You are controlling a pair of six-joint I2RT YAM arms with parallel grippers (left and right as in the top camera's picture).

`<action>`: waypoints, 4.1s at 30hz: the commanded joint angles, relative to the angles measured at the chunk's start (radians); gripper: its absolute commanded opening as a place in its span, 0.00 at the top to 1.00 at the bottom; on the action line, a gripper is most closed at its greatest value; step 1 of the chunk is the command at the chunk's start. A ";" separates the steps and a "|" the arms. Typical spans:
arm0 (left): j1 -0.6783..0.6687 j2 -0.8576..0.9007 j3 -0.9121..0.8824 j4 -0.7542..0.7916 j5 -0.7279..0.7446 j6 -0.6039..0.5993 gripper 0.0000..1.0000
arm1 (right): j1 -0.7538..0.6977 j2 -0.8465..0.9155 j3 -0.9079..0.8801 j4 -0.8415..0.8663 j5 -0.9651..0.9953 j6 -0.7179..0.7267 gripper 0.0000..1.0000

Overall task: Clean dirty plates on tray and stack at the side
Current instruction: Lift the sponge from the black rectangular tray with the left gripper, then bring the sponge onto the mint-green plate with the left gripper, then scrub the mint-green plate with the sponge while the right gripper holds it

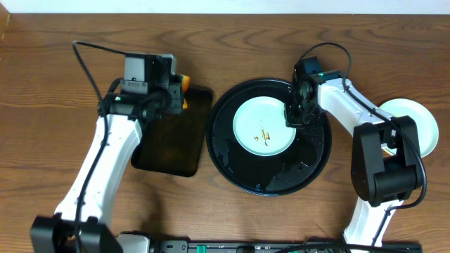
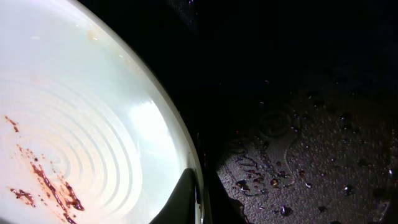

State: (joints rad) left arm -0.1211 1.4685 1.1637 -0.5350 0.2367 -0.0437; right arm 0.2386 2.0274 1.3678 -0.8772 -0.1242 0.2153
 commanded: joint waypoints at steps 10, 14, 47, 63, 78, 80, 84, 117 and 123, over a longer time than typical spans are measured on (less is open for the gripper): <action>0.003 -0.113 0.017 0.058 -0.078 0.025 0.93 | 0.000 0.036 -0.040 -0.012 0.030 -0.008 0.99; 0.003 -0.114 0.017 0.063 -0.078 0.025 0.92 | 0.000 0.036 -0.040 -0.012 0.030 -0.008 0.99; 0.002 -0.028 0.016 -0.026 -0.095 -0.055 0.93 | 0.000 0.036 -0.040 -0.013 0.030 -0.007 0.99; 0.000 0.150 0.051 -0.171 0.083 -0.145 0.93 | 0.000 0.036 -0.040 -0.013 0.030 -0.008 0.99; -0.325 0.183 0.135 -0.036 0.145 -0.160 0.93 | 0.012 0.036 -0.040 -0.033 0.030 -0.008 0.99; -0.362 0.203 0.134 -0.014 0.145 -0.181 0.93 | 0.011 0.036 -0.040 -0.035 0.030 -0.008 0.99; -0.420 0.255 0.134 0.024 0.145 -0.255 0.93 | 0.011 0.036 -0.040 -0.035 0.030 -0.008 0.99; -0.534 0.574 0.133 0.187 0.100 -0.354 0.92 | 0.011 0.036 -0.040 -0.047 0.029 -0.007 0.99; -0.467 0.574 0.133 0.112 0.016 -0.355 0.93 | 0.011 0.036 -0.040 -0.051 0.030 -0.008 0.99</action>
State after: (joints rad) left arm -0.6472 2.0327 1.3029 -0.3870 0.4015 -0.3965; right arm 0.2390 2.0274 1.3678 -0.9020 -0.1238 0.2161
